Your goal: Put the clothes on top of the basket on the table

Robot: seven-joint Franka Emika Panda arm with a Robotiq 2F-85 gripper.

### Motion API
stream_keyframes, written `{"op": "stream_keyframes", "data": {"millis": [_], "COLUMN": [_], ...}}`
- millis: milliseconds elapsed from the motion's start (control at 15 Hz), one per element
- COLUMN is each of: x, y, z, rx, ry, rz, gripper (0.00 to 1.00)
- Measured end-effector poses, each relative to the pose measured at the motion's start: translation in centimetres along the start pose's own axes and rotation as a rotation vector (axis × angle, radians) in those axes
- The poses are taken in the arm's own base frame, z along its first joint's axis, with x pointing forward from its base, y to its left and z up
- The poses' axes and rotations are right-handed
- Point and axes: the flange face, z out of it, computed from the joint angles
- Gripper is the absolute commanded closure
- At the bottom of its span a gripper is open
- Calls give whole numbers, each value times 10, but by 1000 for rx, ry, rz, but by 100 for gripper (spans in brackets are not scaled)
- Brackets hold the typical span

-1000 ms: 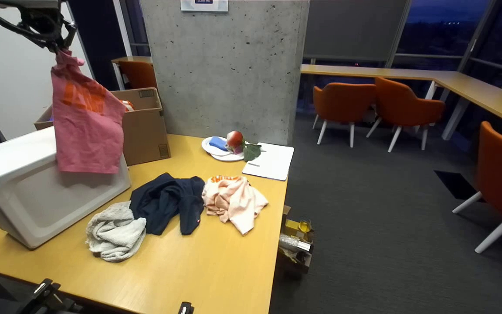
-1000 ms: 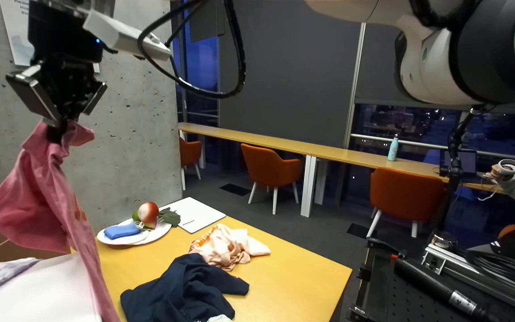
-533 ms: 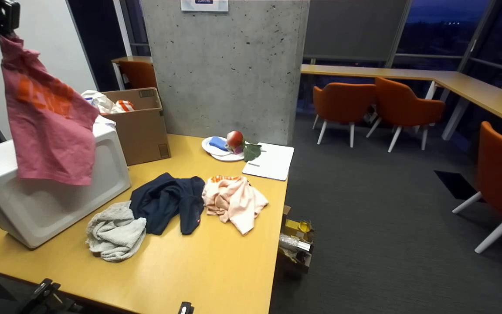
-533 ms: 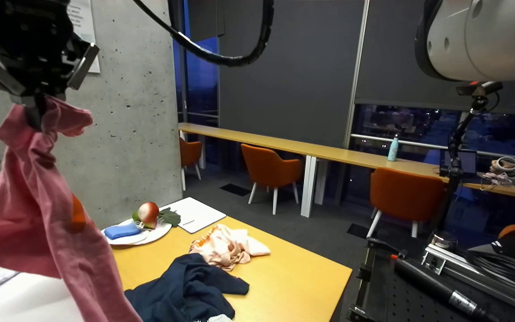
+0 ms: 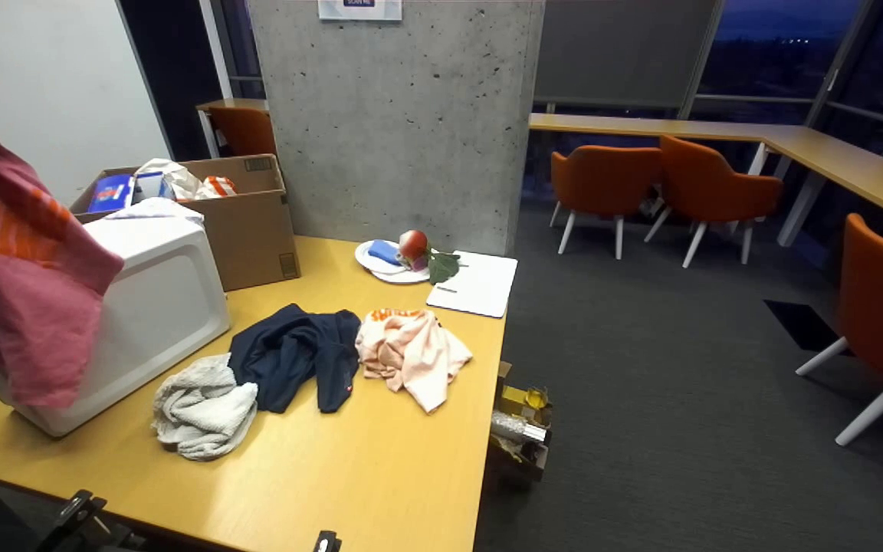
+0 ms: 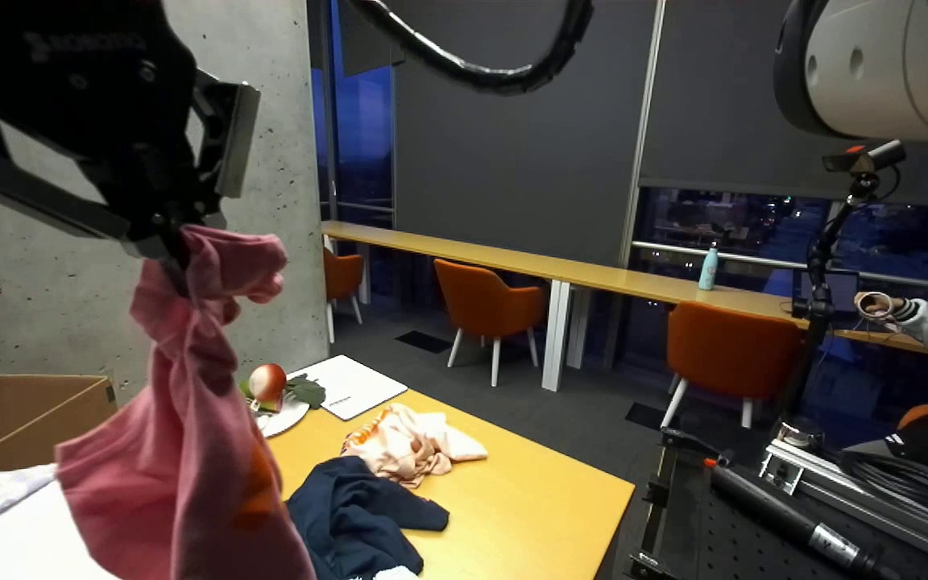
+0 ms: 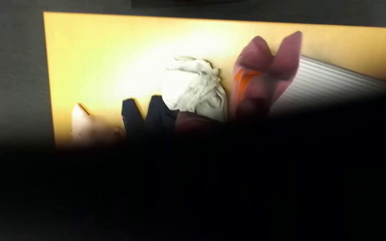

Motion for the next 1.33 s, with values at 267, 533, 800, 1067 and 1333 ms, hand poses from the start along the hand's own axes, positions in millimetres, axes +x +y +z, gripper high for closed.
{"op": "stream_keyframes", "data": {"millis": [267,533,800,1067,1333], "x": [-18,-20,-5,18,48], "y": [5,7,10,22,32], "z": [17,36,64,107,169], "rx": [-115,-191,-246,-317,-373], "ry": [-134,-188,-194,-215,-238], "rz": [143,270,349,399,418], "gripper": [98,98,98,98,98]}}
